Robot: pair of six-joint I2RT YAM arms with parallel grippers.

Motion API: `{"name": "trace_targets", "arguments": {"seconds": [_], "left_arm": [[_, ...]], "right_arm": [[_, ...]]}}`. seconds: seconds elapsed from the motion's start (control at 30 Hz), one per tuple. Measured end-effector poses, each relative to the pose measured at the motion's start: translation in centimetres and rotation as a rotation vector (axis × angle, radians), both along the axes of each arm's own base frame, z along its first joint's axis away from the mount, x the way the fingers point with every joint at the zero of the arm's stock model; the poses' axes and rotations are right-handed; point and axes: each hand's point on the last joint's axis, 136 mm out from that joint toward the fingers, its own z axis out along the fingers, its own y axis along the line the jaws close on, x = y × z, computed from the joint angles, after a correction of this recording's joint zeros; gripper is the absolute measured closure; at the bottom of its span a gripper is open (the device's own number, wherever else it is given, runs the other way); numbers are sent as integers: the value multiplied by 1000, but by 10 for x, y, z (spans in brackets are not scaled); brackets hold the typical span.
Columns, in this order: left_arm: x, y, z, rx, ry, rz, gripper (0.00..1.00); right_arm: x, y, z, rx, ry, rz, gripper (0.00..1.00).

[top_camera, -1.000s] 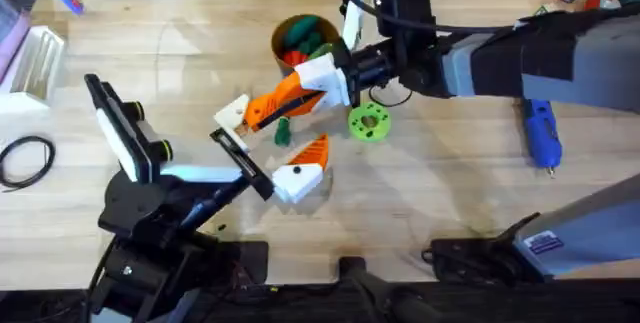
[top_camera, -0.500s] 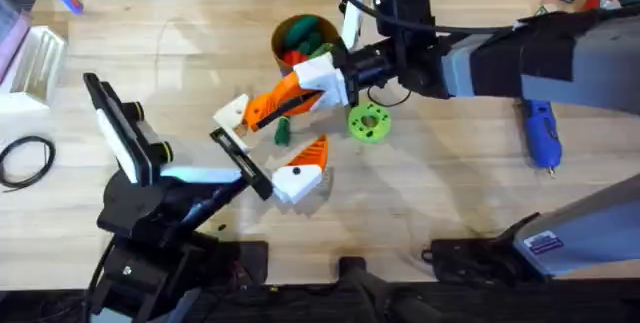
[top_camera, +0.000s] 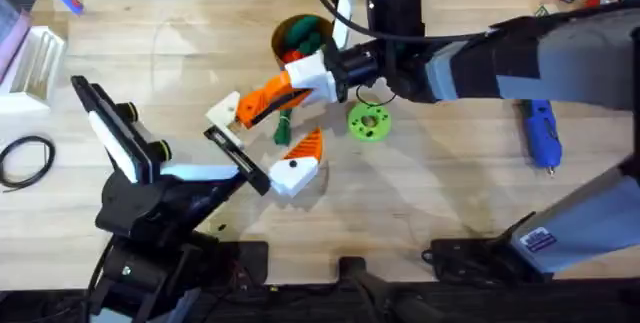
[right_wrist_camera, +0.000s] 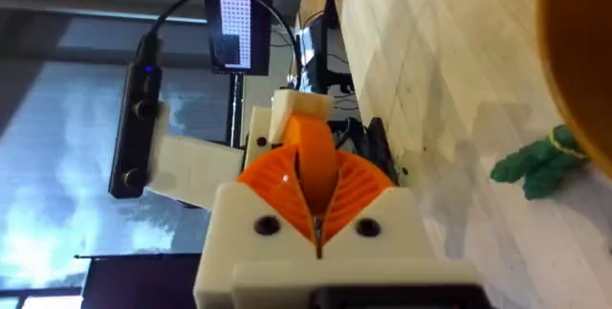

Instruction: Pick up the gripper from the table and insert it into the empty holder that is missing its gripper. Then pick up a screw, insert it into the mounting hole, and use the screwdriver to tighten it. Finally, clean up the table by picking up the vegetable and placing it into the bucket.

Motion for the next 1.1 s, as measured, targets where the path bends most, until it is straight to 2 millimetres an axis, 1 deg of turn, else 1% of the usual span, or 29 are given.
{"name": "trace_targets", "arguments": {"seconds": [0.17, 0.37, 0.7, 0.73, 0.77, 0.83, 1.1], "left_arm": [[0, 0, 0, 6, -7, 2, 14], [1, 1, 0, 4, -2, 11, 14], [4, 4, 0, 10, -8, 34, 14], [-1, -2, 1, 8, -15, -11, 14], [-4, -4, 1, 7, -13, -28, 14], [-2, -2, 1, 5, -9, -14, 14], [0, 0, 1, 5, -8, 2, 14]], "right_arm": [[2, 2, 4, 22, -30, 1, 994], [1, 4, -2, -7, 8, -14, 994], [7, 10, 5, 6, -6, -48, 994], [4, 14, 4, 5, -5, -43, 994], [-4, 20, 3, 1, 3, -24, 994], [-4, 25, 3, 2, -10, -40, 994], [-3, 28, 2, -6, 4, -57, 994]]}}
